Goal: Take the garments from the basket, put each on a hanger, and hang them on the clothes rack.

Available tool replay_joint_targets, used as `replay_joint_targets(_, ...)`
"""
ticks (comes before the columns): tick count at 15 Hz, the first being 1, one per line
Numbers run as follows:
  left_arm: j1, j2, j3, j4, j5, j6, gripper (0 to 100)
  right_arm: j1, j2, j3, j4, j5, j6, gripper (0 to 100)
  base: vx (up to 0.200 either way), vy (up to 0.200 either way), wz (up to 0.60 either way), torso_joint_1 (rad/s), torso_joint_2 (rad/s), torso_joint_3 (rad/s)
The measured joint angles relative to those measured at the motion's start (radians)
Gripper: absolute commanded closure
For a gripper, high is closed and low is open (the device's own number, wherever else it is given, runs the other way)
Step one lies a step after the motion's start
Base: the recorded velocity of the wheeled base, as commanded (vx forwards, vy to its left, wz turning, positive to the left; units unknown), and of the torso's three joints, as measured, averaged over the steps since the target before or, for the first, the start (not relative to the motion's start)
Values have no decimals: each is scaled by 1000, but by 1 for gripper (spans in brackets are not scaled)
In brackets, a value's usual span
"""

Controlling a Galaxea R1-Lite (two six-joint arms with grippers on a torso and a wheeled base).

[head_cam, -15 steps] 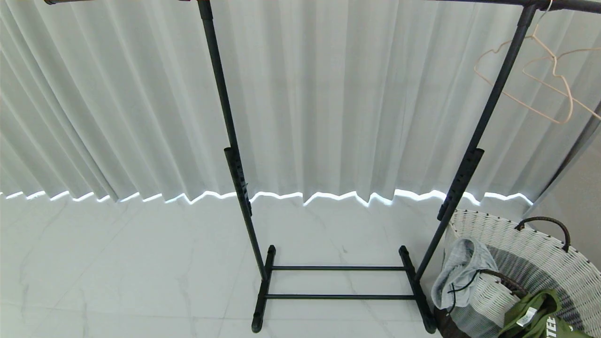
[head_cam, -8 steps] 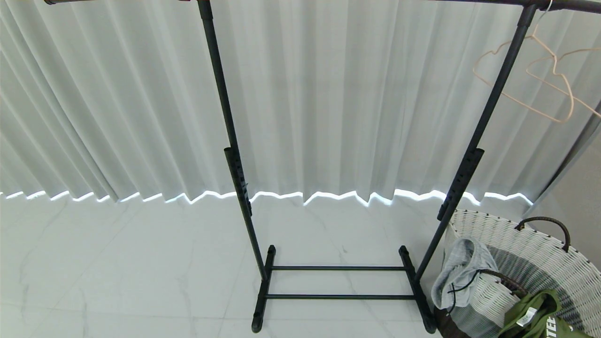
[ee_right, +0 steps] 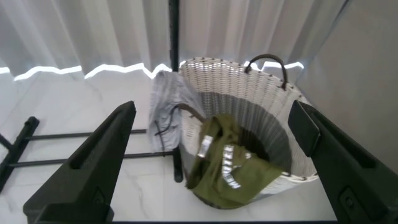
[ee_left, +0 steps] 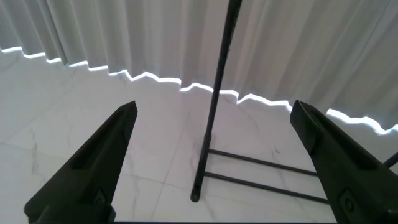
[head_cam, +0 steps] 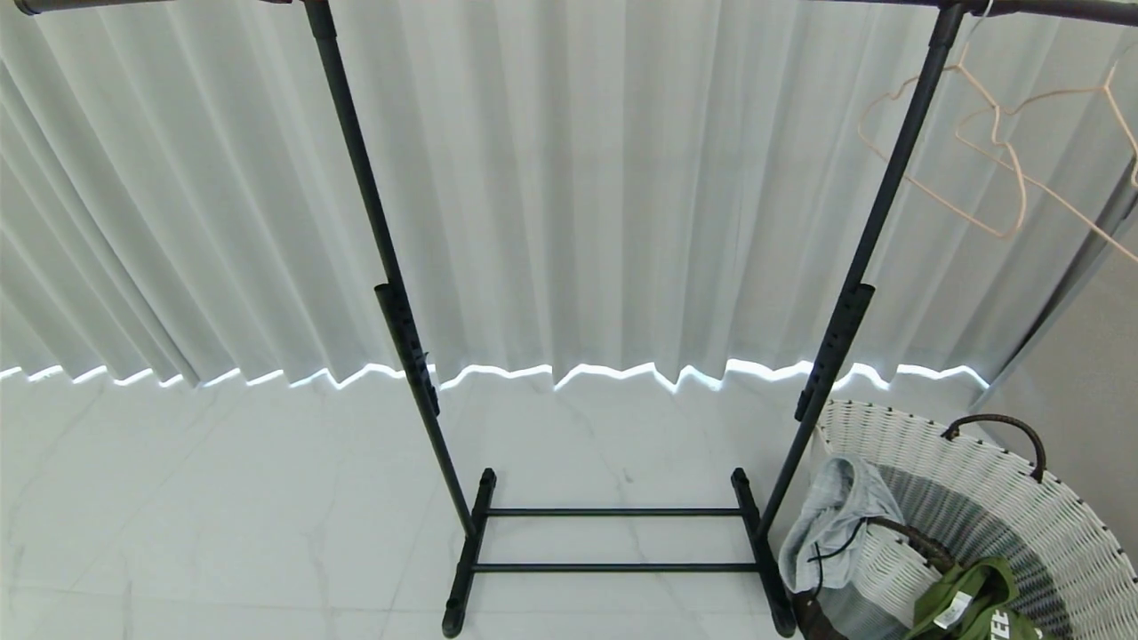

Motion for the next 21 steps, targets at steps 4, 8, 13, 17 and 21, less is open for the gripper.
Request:
replay_joint_targets(4,-1,0,0,0,-2,3,0,-2,0,0,0,0,-1,0,0,0,0,0,0,0)
replay_joint_targets(8,0,0,0,1,-1,3,0,-1,0,0,0,0,-6,0,0,-200,0,1,5,0)
replay_joint_targets(13,0,0,0,0,-1,1,0,0,0,0,0,0,-7,0,0,-160,0,4,3,3)
replay_joint_targets(17,-1,0,0,0,-1,1,0,-1,0,0,-3,0,-7,0,0,0,0,-18,37,27)
replay_joint_targets(21,0,0,0,0,-1,-3,0,-1,0,0,0,0,-7,0,0,0,0,-128,373,245)
